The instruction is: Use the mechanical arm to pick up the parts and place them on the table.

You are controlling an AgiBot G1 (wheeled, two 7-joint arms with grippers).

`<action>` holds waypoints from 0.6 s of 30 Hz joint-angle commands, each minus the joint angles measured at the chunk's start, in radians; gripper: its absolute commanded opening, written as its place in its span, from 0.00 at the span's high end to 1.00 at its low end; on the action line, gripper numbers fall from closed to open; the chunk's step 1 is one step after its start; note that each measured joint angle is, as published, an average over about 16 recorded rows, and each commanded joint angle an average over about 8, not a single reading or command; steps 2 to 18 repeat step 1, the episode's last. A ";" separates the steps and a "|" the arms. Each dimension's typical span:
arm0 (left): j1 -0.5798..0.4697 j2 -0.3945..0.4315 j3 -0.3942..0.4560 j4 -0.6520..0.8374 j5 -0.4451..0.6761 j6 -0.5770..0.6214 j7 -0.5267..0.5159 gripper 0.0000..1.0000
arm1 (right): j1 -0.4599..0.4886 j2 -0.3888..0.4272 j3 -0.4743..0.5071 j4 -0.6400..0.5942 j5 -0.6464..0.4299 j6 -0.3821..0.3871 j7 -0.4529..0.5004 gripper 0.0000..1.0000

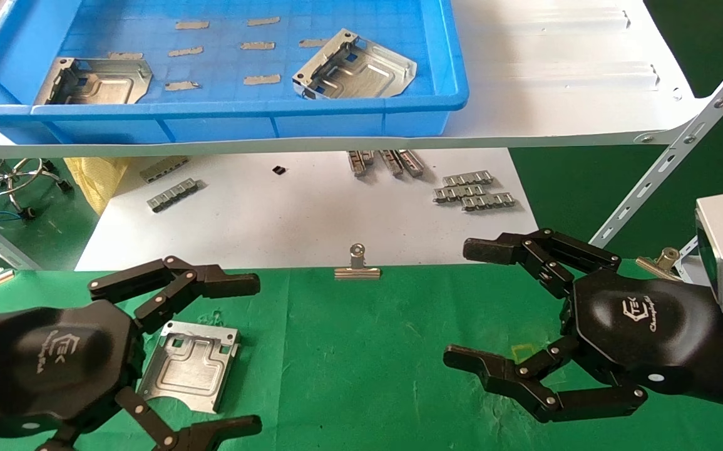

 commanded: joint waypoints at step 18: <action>-0.004 0.002 0.004 0.009 0.002 0.000 0.003 0.00 | 0.000 0.000 0.000 0.000 0.000 0.000 0.000 0.00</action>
